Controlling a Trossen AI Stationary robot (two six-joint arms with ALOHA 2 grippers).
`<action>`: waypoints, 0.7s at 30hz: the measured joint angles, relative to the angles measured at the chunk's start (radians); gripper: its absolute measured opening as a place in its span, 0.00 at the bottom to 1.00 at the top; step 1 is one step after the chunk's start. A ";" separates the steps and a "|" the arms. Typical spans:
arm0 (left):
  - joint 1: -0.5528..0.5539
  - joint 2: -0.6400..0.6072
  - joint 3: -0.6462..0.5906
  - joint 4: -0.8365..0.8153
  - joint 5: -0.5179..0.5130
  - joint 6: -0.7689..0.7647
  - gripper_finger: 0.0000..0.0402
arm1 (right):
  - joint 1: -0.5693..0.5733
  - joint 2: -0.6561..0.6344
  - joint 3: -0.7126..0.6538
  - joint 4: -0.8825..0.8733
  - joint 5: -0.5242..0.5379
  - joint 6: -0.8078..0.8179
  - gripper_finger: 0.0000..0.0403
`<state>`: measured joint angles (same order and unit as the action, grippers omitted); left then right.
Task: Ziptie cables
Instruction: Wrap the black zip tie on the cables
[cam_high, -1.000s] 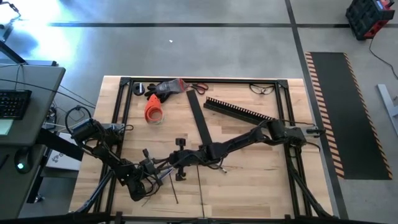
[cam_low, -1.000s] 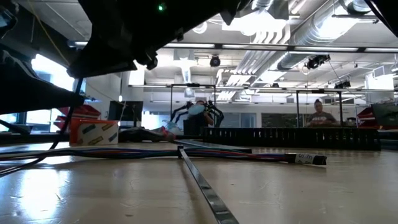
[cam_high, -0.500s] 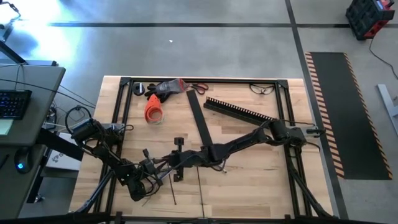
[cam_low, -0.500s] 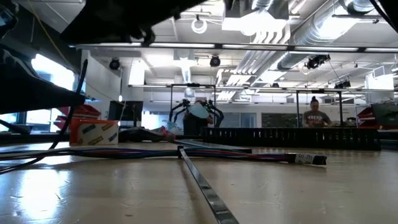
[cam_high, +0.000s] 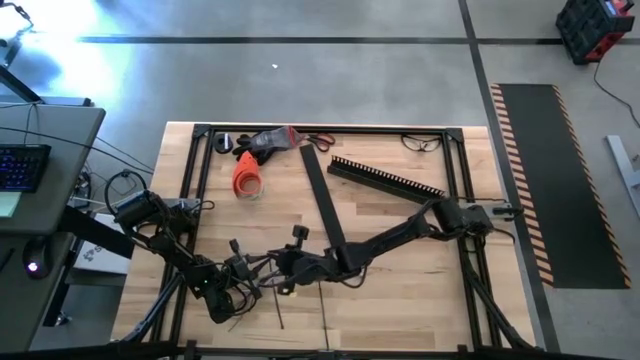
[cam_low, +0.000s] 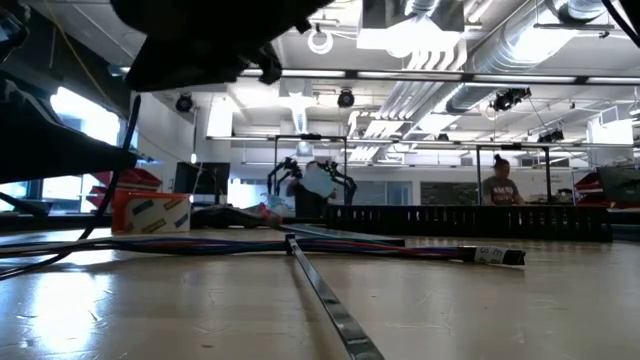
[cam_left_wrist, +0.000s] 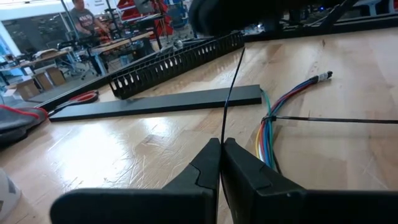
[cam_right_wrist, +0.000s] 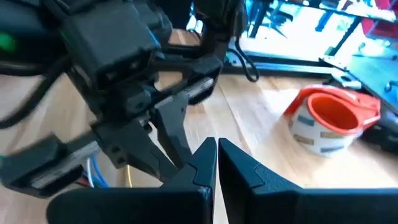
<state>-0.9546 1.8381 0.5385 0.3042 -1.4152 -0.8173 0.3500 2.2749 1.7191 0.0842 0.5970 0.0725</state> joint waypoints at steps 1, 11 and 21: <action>0.000 0.000 0.000 0.000 0.000 0.000 0.00 | 0.000 0.008 0.000 0.004 0.000 0.011 0.00; -0.001 0.000 0.000 0.007 -0.001 0.000 0.00 | 0.003 0.046 0.000 0.047 0.012 0.035 0.00; -0.002 0.000 0.000 0.006 -0.001 -0.007 0.00 | 0.060 0.006 0.000 0.086 0.124 -0.175 0.00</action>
<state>-0.9562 1.8378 0.5385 0.3106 -1.4162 -0.8243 0.4101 2.2804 1.7189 0.1706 0.7210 -0.1026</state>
